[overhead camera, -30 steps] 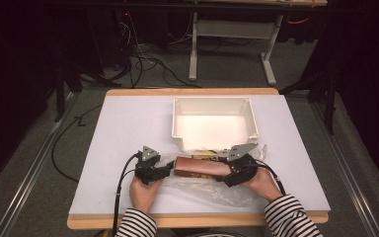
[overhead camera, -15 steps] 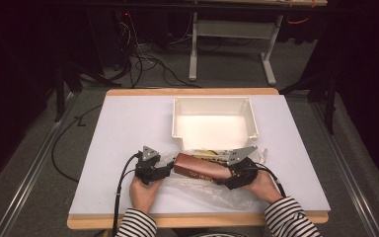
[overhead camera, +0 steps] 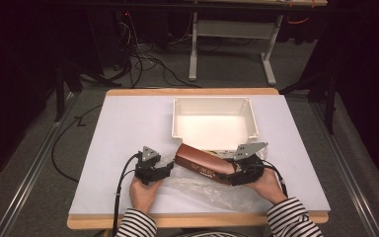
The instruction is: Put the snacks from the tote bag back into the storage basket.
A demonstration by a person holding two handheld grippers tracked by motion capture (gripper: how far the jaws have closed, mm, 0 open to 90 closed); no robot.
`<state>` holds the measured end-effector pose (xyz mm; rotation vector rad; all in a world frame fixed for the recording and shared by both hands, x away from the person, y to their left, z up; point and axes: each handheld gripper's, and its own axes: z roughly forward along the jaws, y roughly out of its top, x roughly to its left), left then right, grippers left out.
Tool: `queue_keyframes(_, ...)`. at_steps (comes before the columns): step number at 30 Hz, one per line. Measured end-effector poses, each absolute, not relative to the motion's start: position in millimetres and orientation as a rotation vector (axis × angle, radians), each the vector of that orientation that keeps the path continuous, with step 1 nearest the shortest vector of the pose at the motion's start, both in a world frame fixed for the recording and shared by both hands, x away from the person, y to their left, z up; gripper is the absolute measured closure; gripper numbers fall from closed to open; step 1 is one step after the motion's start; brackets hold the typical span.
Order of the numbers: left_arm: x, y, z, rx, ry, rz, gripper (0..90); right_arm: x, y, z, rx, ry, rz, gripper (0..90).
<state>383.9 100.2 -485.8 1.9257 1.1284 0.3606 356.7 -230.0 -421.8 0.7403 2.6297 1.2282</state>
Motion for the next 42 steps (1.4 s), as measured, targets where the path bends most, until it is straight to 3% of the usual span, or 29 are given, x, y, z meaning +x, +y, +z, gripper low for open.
queue_keyframes(42, 378.6, 102.7, -484.4, 1.896, 1.080, 0.374, 41.2, 372.9, -246.1, -370.2, 0.998, 2.496, 1.249, 42.9)
